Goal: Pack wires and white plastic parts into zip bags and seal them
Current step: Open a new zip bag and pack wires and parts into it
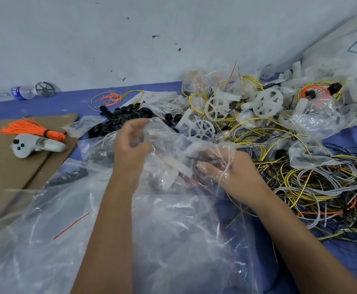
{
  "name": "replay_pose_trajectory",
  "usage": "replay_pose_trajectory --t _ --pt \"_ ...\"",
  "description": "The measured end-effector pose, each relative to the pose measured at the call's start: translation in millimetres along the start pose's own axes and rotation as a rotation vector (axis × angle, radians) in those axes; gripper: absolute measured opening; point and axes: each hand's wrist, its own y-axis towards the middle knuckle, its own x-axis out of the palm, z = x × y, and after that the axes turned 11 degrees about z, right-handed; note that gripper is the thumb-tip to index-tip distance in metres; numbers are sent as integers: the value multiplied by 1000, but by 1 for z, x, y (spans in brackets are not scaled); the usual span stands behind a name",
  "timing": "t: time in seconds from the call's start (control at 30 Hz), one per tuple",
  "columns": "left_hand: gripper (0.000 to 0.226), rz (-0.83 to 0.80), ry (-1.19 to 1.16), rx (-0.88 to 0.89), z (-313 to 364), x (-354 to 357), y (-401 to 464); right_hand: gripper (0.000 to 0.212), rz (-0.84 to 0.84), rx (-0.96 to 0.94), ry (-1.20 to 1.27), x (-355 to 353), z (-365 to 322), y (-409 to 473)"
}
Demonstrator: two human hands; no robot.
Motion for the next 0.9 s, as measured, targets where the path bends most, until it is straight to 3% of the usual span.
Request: replay_pose_trajectory --t 0.07,0.17,0.23,0.3,0.4,0.47,0.53,0.63,0.7,0.8,0.9 --pt "40 210 -60 121 10 16 -8 24 -18 63 27 4 2 0" --pt "7 167 95 387 19 43 -30 40 -14 95 -4 4 3 1" --pt "23 -16 268 541 19 64 -49 35 -14 96 -101 1 6 3" --pt "40 -161 474 603 15 81 -64 32 13 102 -28 -3 6 3" --pt "43 -156 685 653 9 84 -65 35 200 34 -66 -8 6 3" --pt "36 -130 775 647 8 79 -59 37 396 51 -137 -14 10 5" --pt "25 -105 807 636 7 75 -55 34 480 44 -252 -19 13 7" --pt "18 -65 829 609 6 74 -55 25 235 10 -454 -16 17 8" --pt "17 -28 848 605 6 77 -57 42 70 12 -550 -12 16 6" --pt "22 42 838 606 6 81 -62 57 33 3 -629 -14 12 5" --pt "23 82 772 645 8 83 -66 41 57 28 -613 -23 9 6"
